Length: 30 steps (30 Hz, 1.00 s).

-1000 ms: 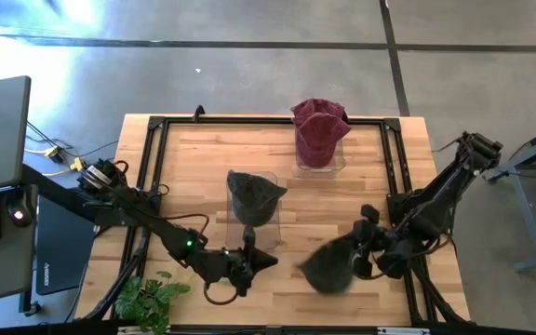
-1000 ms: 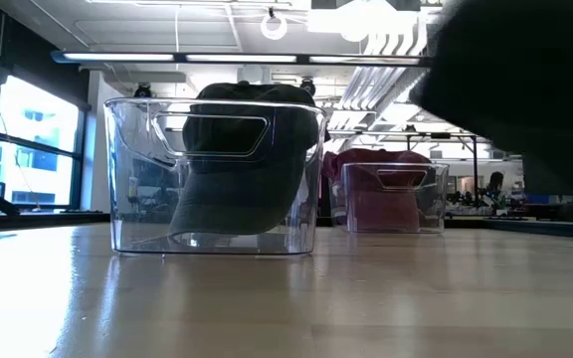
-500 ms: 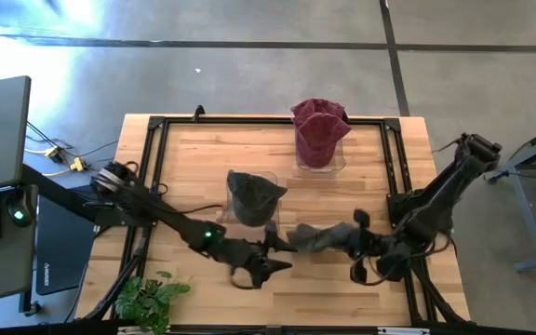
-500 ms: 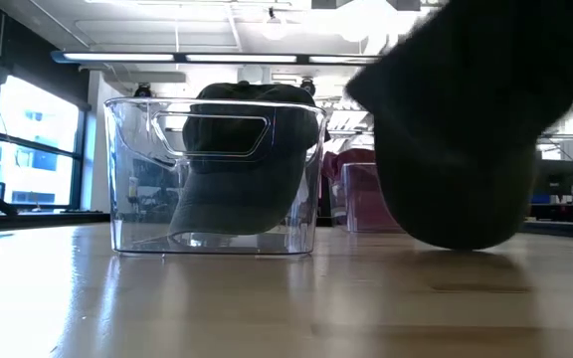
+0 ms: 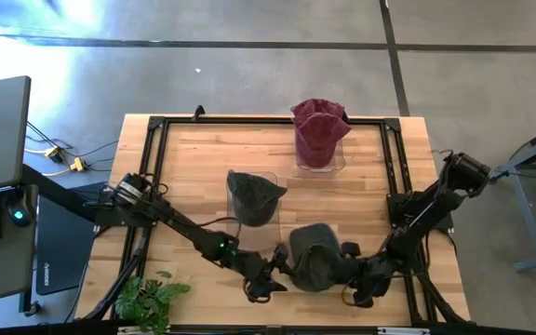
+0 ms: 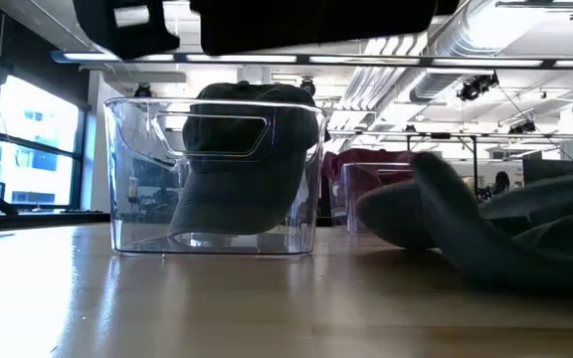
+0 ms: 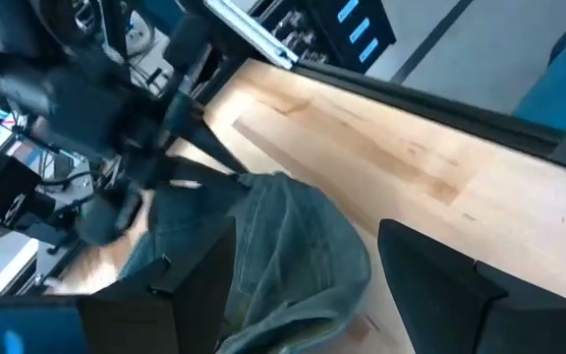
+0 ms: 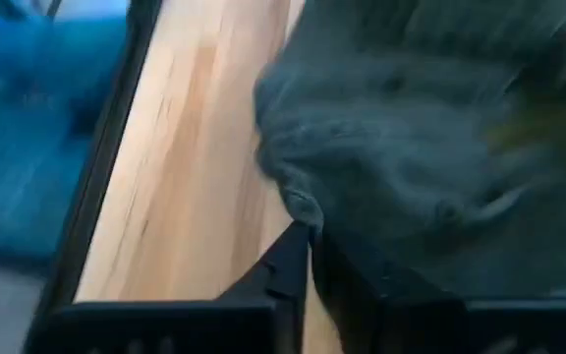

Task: Pick & Place hat
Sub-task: Put the black cap into the bottom transparent bin

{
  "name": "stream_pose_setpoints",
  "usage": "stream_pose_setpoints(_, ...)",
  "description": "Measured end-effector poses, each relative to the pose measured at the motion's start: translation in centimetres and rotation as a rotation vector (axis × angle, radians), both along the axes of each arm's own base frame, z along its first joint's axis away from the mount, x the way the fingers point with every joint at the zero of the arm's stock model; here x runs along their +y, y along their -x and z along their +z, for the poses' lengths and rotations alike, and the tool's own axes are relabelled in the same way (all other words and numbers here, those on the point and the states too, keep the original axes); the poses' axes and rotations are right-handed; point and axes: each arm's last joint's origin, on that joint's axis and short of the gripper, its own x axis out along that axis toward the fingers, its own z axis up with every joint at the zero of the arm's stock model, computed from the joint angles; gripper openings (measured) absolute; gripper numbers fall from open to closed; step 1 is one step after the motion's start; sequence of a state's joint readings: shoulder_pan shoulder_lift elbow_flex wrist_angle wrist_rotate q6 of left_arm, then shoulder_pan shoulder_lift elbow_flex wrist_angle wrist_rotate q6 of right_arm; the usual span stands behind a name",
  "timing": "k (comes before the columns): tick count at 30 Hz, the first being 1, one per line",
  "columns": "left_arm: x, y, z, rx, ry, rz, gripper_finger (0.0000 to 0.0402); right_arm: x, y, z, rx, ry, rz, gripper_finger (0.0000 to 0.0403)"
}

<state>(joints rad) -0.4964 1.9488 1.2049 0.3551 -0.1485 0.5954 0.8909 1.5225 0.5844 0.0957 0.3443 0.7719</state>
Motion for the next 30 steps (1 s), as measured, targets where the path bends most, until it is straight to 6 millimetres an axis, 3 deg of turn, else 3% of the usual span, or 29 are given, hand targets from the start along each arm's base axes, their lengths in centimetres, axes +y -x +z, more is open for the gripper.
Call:
stream_pose_setpoints(4,0.3,-0.2,0.1,0.006,0.033,0.018,0.0243,0.3,-0.9,0.3,0.193,-0.129,0.074,0.0081)
stream_pose_setpoints(7,0.8,-0.4,0.1,0.01,0.055,0.033,0.0243,1.0,-2.1,2.2,0.274,-0.166,0.114,0.0108)
stream_pose_setpoints(11,0.8,-0.5,0.1,0.017,0.078,0.035,0.0243,2.1,-3.9,5.9,0.165,-0.008,0.077,0.0108)
stream_pose_setpoints(14,0.9,-0.5,0.1,0.022,0.086,0.035,0.0243,2.7,-5.4,7.1,0.039,0.152,-0.049,0.0081)
stream_pose_setpoints(16,0.9,-0.5,0.1,0.024,0.092,0.041,0.0243,3.2,-6.3,6.6,0.047,0.19,-0.065,0.0049)
stream_pose_setpoints(19,0.9,-0.5,0.1,0.027,0.1,0.048,0.0243,3.8,-7.3,4.0,0.155,0.213,-0.044,0.0008)
stream_pose_setpoints(23,0.9,-0.5,0.1,0.028,0.097,0.052,0.0243,4.3,-8.9,-0.1,0.304,0.12,0.039,0.002)
stream_pose_setpoints(26,0.9,-0.5,0.0,0.033,0.095,0.053,0.0243,4.7,-10.1,-1.1,0.319,0.026,0.204,0.001)
stream_pose_setpoints(30,1.0,-0.4,-0.2,0.049,0.083,0.06,0.0243,3.8,-10.6,-0.5,0.319,0.029,0.294,0.0007)
